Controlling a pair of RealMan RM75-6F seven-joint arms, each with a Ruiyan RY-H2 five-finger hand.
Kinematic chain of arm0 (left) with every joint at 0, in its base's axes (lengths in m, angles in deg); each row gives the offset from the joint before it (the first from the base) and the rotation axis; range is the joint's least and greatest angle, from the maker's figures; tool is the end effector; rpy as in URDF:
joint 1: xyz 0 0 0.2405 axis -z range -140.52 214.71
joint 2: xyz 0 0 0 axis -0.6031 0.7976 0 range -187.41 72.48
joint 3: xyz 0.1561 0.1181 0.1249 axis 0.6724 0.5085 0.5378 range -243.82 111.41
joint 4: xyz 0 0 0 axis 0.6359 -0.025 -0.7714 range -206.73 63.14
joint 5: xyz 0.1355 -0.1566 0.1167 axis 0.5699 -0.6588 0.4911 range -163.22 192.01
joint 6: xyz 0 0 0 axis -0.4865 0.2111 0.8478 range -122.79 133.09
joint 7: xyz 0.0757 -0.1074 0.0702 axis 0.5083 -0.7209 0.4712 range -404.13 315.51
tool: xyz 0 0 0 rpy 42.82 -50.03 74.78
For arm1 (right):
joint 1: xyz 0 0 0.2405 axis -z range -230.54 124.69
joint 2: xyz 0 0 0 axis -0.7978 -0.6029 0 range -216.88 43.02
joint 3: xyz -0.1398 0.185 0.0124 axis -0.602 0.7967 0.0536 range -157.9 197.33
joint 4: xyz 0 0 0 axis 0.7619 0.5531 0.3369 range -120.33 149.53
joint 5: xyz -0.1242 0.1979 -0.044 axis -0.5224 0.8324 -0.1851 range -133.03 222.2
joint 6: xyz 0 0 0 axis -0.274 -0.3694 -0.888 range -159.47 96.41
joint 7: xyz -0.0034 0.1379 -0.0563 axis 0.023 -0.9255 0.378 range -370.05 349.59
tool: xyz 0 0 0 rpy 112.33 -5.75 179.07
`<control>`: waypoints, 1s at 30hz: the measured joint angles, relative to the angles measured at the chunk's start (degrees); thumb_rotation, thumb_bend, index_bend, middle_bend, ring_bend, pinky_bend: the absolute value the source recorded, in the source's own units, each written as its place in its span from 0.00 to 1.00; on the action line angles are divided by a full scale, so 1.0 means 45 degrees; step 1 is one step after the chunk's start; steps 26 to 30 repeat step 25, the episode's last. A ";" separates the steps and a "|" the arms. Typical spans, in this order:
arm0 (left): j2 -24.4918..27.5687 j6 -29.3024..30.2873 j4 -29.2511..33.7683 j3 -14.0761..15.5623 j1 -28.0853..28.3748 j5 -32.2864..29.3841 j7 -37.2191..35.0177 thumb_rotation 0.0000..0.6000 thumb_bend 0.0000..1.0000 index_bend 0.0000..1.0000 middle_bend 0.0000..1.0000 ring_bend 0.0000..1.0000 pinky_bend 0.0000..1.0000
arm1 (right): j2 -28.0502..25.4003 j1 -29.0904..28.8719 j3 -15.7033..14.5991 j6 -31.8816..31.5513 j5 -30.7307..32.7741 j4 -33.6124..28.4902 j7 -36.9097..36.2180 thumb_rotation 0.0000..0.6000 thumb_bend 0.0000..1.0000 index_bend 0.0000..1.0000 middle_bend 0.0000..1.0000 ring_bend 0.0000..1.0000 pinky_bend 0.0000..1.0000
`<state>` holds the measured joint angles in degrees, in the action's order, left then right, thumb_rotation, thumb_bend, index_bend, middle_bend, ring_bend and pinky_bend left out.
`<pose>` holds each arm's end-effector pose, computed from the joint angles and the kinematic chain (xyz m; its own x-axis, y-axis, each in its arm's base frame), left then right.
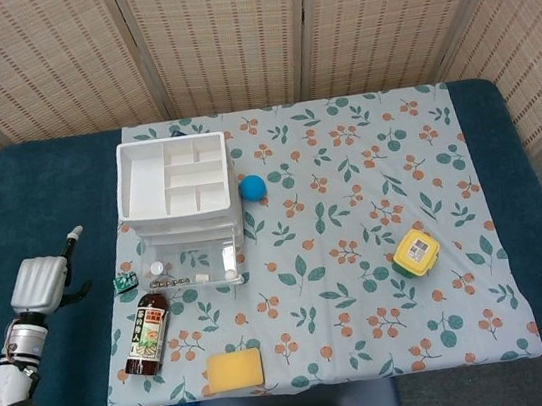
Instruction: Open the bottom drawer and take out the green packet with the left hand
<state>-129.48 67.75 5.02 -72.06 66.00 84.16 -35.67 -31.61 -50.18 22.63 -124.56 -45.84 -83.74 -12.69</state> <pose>-0.2886 0.3339 0.0872 0.5853 0.1208 0.8018 0.8108 -0.0925 -0.5780 -0.2949 -0.1462 0.1725 0.4061 0.0829 0.9100 -0.9137 0.0245 0.4056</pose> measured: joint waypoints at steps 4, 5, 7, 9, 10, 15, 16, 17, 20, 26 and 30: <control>0.0639 0.0609 0.1437 -0.0147 -0.0680 -0.0886 0.0570 1.00 0.28 0.08 0.39 0.39 0.72 | 0.0105 -0.0052 -0.0106 0.0185 -0.0069 0.0064 -0.0080 1.00 0.36 0.00 0.07 0.00 0.00; 0.0726 0.0811 0.1671 -0.0163 -0.0814 -0.1007 0.0707 1.00 0.28 0.07 0.38 0.38 0.70 | 0.0128 -0.0067 -0.0124 0.0232 -0.0073 0.0084 -0.0114 1.00 0.36 0.00 0.07 0.00 0.00; 0.0825 0.1389 0.2003 -0.0193 -0.1123 -0.1151 0.0965 1.00 0.28 0.07 0.37 0.37 0.68 | 0.0167 -0.0117 -0.0164 0.0355 -0.0090 0.0139 -0.0194 1.00 0.36 0.00 0.07 0.00 0.00; 0.0860 0.1963 0.2245 -0.0220 -0.1408 -0.1194 0.1097 1.00 0.27 0.07 0.37 0.37 0.66 | 0.0191 -0.0176 -0.0197 0.0487 -0.0110 0.0180 -0.0252 1.00 0.36 0.00 0.07 0.00 0.00; 0.0868 0.2352 0.2405 -0.0236 -0.1605 -0.1190 0.1134 1.00 0.27 0.07 0.37 0.37 0.66 | 0.0204 -0.0221 -0.0221 0.0587 -0.0126 0.0200 -0.0289 1.00 0.36 0.00 0.07 0.00 0.00; 0.0830 0.3833 0.2989 -0.0143 -0.2428 -0.0712 0.1139 1.00 0.27 0.08 0.37 0.37 0.62 | 0.0279 -0.0481 -0.0351 0.1064 -0.0298 0.0243 -0.0706 1.00 0.36 0.00 0.07 0.00 0.00; 0.0817 0.4156 0.3142 -0.0053 -0.2628 -0.0463 0.1153 1.00 0.27 0.08 0.37 0.37 0.62 | 0.0308 -0.0562 -0.0383 0.1195 -0.0346 0.0271 -0.0846 1.00 0.36 0.00 0.07 0.00 0.00; 0.0808 0.4371 0.3261 0.0028 -0.2779 -0.0264 0.1157 1.00 0.27 0.08 0.37 0.37 0.61 | 0.0338 -0.0621 -0.0403 0.1284 -0.0372 0.0300 -0.0898 1.00 0.36 0.00 0.07 0.00 0.00; 0.0781 0.4980 0.3636 0.0346 -0.3250 0.0416 0.1138 1.00 0.27 0.09 0.37 0.37 0.60 | 0.0445 -0.0766 -0.0455 0.1464 -0.0443 0.0371 -0.0948 1.00 0.36 0.00 0.07 0.00 0.00; 0.0629 0.5957 0.3967 0.0805 -0.3925 0.1515 0.1392 1.00 0.27 0.10 0.37 0.37 0.60 | 0.0578 -0.0899 -0.0470 0.1608 -0.0459 0.0448 -0.0801 1.00 0.36 0.00 0.07 0.00 0.00; 0.0629 0.5957 0.3967 0.0805 -0.3925 0.1515 0.1392 1.00 0.27 0.10 0.37 0.37 0.60 | 0.0578 -0.0899 -0.0470 0.1608 -0.0459 0.0448 -0.0801 1.00 0.36 0.00 0.07 0.00 0.00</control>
